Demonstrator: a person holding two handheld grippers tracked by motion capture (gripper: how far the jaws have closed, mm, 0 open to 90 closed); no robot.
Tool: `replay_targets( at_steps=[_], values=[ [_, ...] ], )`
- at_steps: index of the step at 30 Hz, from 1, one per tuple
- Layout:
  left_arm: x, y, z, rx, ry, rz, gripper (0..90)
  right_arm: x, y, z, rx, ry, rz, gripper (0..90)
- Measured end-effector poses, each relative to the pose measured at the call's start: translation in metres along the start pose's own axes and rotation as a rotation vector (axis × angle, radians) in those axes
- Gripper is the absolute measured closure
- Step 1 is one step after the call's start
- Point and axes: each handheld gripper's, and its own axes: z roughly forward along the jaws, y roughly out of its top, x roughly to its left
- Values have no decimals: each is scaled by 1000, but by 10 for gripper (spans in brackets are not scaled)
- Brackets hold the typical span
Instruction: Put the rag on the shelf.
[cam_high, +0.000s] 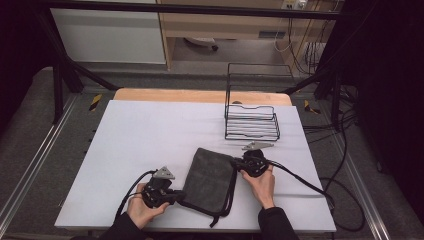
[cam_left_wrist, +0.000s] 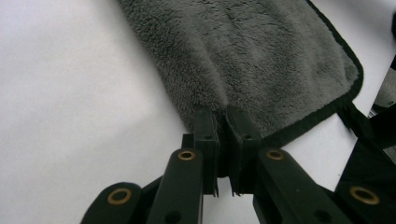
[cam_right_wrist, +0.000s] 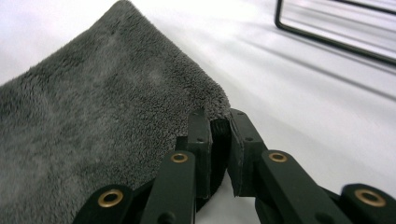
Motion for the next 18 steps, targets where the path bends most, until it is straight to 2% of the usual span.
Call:
replay_targets(
  at_steps=[12, 17, 18],
  values=[
    [-11, -12, -4, -23, 7, -19, 837, 13, 25, 28, -14, 43, -74, 809],
    [-13, -13, -4, -29, 4, -26, 837, 11, 26, 33, -27, 63, -74, 808],
    [-12, -13, -4, -31, 4, -26, 835, 11, 25, 35, -26, 65, -86, 807]
  ],
)
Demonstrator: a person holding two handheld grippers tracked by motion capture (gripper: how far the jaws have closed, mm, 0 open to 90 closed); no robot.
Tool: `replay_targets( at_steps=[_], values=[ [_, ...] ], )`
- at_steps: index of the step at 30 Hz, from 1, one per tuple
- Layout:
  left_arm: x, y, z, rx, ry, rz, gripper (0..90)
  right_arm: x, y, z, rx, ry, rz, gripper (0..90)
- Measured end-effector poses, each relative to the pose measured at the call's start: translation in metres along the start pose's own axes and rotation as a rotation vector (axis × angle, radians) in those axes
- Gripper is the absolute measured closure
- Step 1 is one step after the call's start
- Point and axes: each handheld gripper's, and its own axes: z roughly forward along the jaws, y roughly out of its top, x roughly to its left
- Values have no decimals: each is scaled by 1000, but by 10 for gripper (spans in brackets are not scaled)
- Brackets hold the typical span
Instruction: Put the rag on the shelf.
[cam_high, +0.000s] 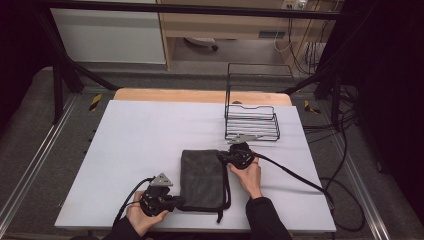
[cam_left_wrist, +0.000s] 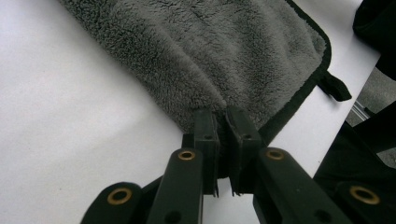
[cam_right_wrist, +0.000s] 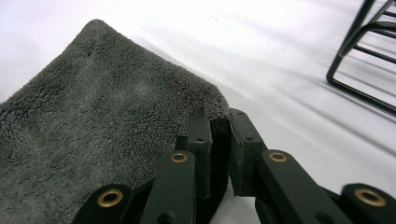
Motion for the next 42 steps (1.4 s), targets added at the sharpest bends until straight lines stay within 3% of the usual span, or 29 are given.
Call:
replay_targets(
  at_steps=[6, 8, 11, 12, 13, 14, 17, 20, 24, 29, 33, 37, 42],
  values=[
    [2, -1, 0, -8, 1, 4, 817, 0, -1, 1, -6, -3, -18, 786],
    [3, 0, -2, -6, 1, 7, 794, 0, -1, -1, -11, -11, -19, 738],
    [8, 2, -10, -27, 2, 16, 701, 2, 0, -10, -54, -42, -22, 575],
    [10, 2, -13, -45, 3, 12, 701, 2, 0, -10, -54, -42, -22, 575],
    [13, 3, -17, -64, 4, 9, 646, 2, 0, -16, -65, -26, -15, 488],
    [16, 3, -20, -83, 5, 2, 646, 2, 0, -16, -65, -26, -15, 488],
    [27, 6, -27, -117, 24, -4, 485, 2, -5, -31, -74, -19, -17, 323],
    [38, 11, -29, -118, 73, 18, 377, 3, -10, -41, -78, 11, 2, 223],
    [44, 16, -25, -95, 100, 33, 284, 4, -15, -49, -78, 29, 3, 135],
    [53, 24, -19, -54, 108, 37, 162, 8, -24, -58, -70, 62, 11, 77],
    [59, 34, -14, -50, 124, 32, 125, 10, -31, -65, -67, 78, 25, 44],
    [62, 45, -11, -74, 165, 32, 121, 10, -37, -70, -72, 68, 29, 33],
    [69, 58, -9, -108, 167, 28, 133, 8, -46, -73, -60, 59, 48, 25]
  ],
)
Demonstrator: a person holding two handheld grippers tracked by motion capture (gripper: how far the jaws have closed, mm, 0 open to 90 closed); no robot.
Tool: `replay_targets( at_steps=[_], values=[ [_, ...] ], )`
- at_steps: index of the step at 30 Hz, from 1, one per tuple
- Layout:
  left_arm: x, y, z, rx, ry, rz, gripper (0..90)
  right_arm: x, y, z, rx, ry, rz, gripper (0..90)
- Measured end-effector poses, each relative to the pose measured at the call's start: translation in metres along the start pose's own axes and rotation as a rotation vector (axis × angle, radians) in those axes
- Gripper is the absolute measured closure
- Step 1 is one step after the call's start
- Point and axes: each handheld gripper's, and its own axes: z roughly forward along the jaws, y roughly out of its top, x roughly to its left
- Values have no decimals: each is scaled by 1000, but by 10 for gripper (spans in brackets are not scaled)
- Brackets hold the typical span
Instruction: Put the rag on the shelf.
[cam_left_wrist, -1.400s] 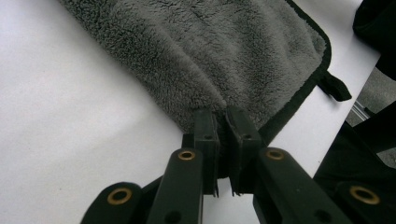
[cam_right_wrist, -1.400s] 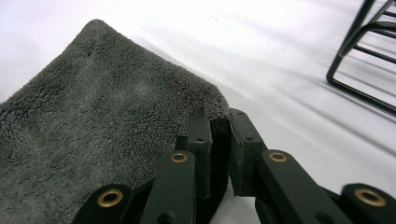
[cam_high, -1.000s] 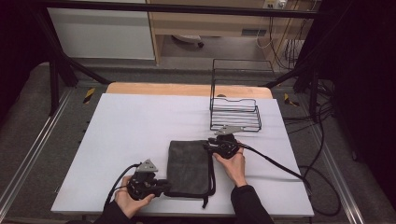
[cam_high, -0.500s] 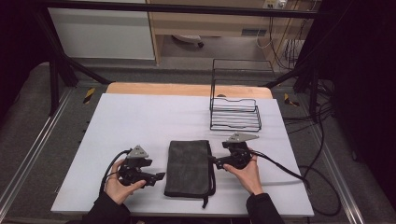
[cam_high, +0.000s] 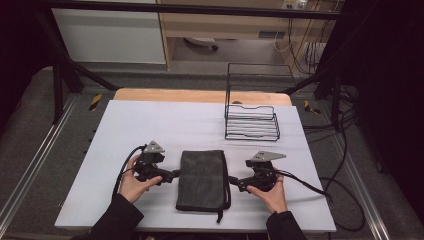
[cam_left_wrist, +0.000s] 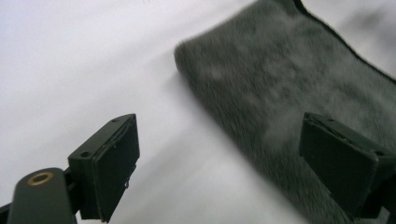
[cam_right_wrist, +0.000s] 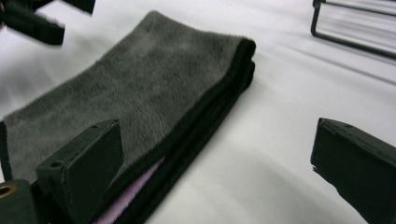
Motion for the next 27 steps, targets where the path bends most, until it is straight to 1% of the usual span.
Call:
replay_targets(
  at_steps=[5, 8, 11, 12, 15, 18, 20, 23, 25, 26, 27],
  values=[
    [7, 12, 9, -18, 8, -24, 161, -1, -6, -5, -1, -5, 8, 27],
    [11, 18, 15, -25, 22, -24, 171, -1, -6, -6, -6, -5, 14, 28],
    [14, 23, 21, -38, 14, -48, 193, -1, -7, -8, -11, -4, 18, 30],
    [15, 25, 23, -40, 16, -53, 200, -1, -7, -8, -12, -4, 17, 30],
    [17, 30, 31, -33, 33, -51, 219, -1, -7, -7, -8, -6, 18, 28],
    [20, 34, 38, -40, 27, -74, 262, -1, -7, -7, -9, -6, 11, 27],
    [21, 35, 43, -32, 21, -84, 300, -1, -7, -7, -9, -7, 9, 27],
    [22, 36, 51, -3, 39, -82, 352, -1, -7, -7, -7, -7, 12, 26],
    [23, 35, 55, 11, 34, -90, 403, -1, -8, -7, -6, -7, 10, 26],
    [23, 35, 57, 17, 33, -93, 403, -1, -8, -7, -6, -7, 10, 26],
    [24, 34, 59, 27, 29, -95, 426, -1, -8, -7, -4, -7, 11, 26]
  ],
)
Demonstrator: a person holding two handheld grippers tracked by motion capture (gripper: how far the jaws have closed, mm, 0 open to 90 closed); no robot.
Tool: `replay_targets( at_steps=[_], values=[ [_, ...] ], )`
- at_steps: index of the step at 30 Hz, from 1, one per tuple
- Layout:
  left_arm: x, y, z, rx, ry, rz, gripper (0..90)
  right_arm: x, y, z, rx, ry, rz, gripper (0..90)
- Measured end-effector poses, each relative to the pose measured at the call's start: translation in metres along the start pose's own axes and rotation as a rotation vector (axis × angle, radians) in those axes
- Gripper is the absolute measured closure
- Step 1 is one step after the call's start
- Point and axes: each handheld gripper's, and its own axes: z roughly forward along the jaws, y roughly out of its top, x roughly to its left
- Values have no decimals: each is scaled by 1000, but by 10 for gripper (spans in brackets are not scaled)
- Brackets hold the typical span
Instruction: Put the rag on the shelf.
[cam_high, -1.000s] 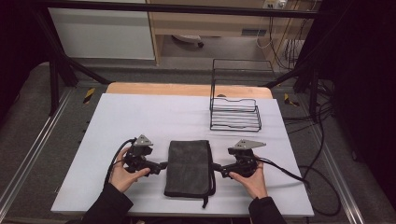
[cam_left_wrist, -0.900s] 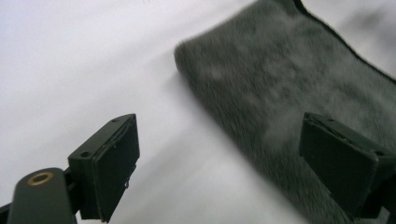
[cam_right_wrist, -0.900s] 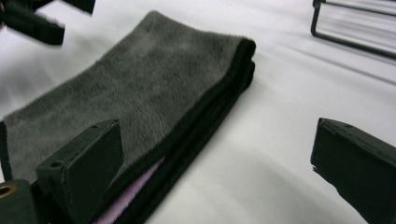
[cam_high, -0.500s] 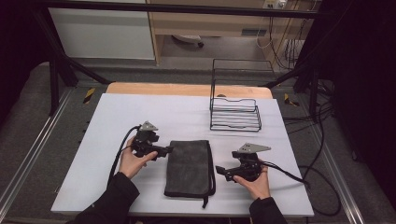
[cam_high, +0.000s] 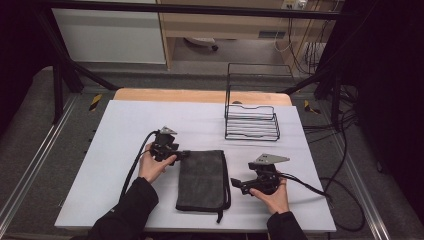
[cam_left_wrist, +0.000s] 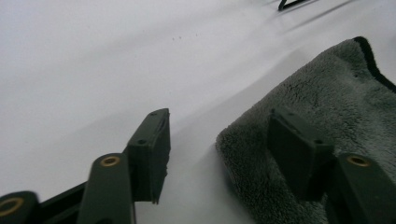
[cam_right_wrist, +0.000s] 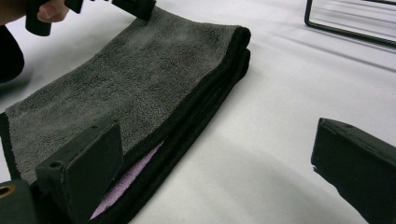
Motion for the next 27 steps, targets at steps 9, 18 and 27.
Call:
replay_targets(
  at_steps=[9, 18, 27],
  values=[
    [-3, -4, 7, 54, -40, -5, 618, 0, 0, 1, 7, -3, 2, 26],
    [-8, -8, 8, 66, -48, -9, 724, -3, 4, 2, -7, -18, 27, 30],
    [-7, -11, 9, 49, -59, -8, 750, -3, 21, 15, -11, -49, 38, 32]
  ],
)
